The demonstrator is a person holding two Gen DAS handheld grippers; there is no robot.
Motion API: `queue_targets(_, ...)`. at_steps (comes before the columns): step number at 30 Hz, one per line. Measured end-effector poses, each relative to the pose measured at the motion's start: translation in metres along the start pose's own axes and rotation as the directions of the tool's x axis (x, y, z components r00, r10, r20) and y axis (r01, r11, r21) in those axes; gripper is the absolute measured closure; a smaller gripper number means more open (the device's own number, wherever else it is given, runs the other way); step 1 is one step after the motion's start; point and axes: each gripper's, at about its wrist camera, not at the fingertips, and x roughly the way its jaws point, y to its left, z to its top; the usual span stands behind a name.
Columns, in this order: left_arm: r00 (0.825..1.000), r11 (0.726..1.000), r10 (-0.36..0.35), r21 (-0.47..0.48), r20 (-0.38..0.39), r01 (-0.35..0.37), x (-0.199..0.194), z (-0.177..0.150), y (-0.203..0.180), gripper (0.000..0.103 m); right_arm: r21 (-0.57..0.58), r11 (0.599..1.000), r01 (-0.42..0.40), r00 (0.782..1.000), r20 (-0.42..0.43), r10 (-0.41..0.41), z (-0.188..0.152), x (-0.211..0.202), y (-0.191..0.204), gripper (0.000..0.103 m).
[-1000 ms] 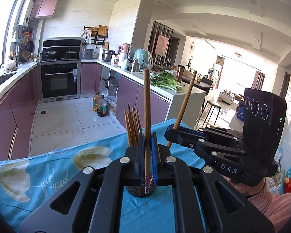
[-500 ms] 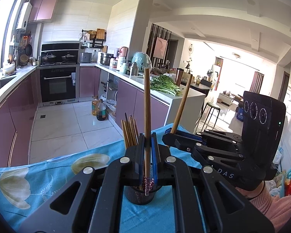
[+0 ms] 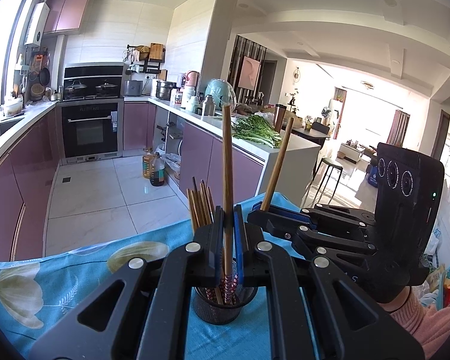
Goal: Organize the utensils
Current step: 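Lower both held chopsticks into the mesh cup beside the others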
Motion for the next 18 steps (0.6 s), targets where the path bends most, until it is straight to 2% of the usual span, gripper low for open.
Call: queue_targets(18, 0.998, 1.0, -0.005, -0.004, -0.06, 0.005, 0.011, 0.0, 0.001, 0.096, 0.027, 1.0, 0.008, 0.999, -0.047, -0.007, -0.002, 0.016, -0.009, 0.097)
